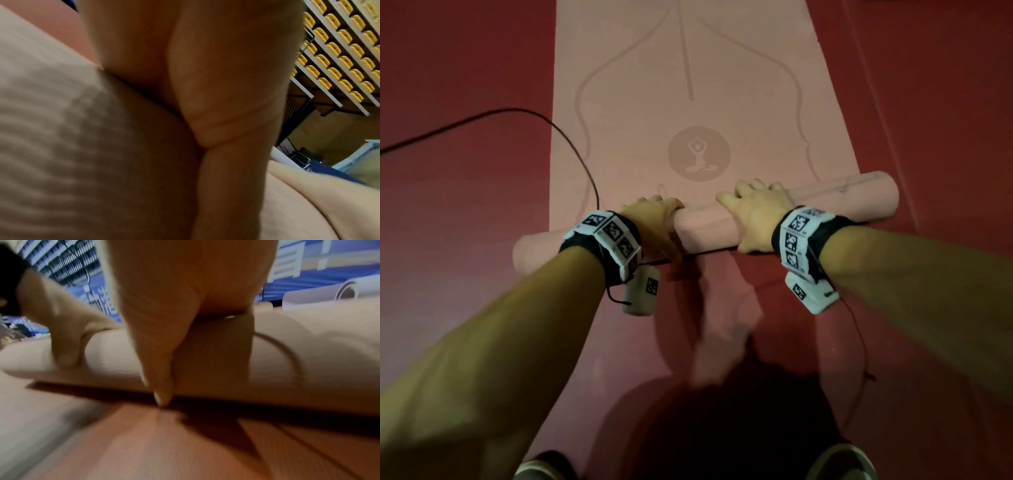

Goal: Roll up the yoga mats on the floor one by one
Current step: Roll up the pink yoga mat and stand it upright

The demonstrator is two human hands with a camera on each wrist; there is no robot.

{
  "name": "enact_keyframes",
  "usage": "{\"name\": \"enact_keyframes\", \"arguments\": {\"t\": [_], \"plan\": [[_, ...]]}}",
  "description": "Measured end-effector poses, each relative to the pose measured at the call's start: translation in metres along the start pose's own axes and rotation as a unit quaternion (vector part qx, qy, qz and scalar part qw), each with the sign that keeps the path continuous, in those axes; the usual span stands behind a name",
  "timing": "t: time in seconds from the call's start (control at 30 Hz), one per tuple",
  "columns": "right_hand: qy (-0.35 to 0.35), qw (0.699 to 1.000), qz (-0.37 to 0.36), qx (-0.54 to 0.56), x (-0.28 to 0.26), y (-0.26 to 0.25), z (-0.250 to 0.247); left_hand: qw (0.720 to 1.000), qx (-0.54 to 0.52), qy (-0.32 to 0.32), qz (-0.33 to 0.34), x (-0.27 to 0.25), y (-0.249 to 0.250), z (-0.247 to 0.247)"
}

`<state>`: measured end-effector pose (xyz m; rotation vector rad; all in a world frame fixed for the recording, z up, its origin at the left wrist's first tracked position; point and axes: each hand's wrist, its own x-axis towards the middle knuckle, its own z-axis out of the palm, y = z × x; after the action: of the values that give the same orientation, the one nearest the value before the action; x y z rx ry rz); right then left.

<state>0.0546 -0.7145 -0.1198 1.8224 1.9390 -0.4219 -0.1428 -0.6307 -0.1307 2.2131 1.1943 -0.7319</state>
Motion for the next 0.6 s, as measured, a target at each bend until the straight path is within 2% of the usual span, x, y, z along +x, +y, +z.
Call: {"name": "enact_keyframes", "arguments": {"t": [0.07, 0.13, 0.37, 0.43, 0.5, 0.6], "plan": [[0.018, 1.000, 0.006, -0.002, -0.001, -0.001, 0.005, 0.999, -0.025, -0.022, 0.008, 0.003, -0.002, -0.006], [0.008, 1.000, 0.012, 0.009, 0.003, 0.000, 0.003, 0.999, -0.033, -0.023, 0.010, 0.004, -0.004, -0.007], [-0.095, 0.993, -0.004, 0.071, 0.028, 0.009, -0.027, 0.993, 0.048, 0.099, -0.038, -0.008, 0.002, 0.007], [-0.103, 0.992, -0.011, 0.076, 0.031, 0.011, -0.030, 0.991, 0.053, 0.119, -0.039, -0.009, 0.003, 0.011], [-0.078, 0.995, -0.006, 0.070, 0.029, 0.012, -0.025, 0.992, 0.046, 0.111, -0.033, -0.004, 0.002, 0.008], [0.007, 1.000, 0.006, 0.023, 0.018, 0.011, -0.007, 0.997, 0.020, 0.067, -0.028, 0.005, -0.002, -0.007]]}}
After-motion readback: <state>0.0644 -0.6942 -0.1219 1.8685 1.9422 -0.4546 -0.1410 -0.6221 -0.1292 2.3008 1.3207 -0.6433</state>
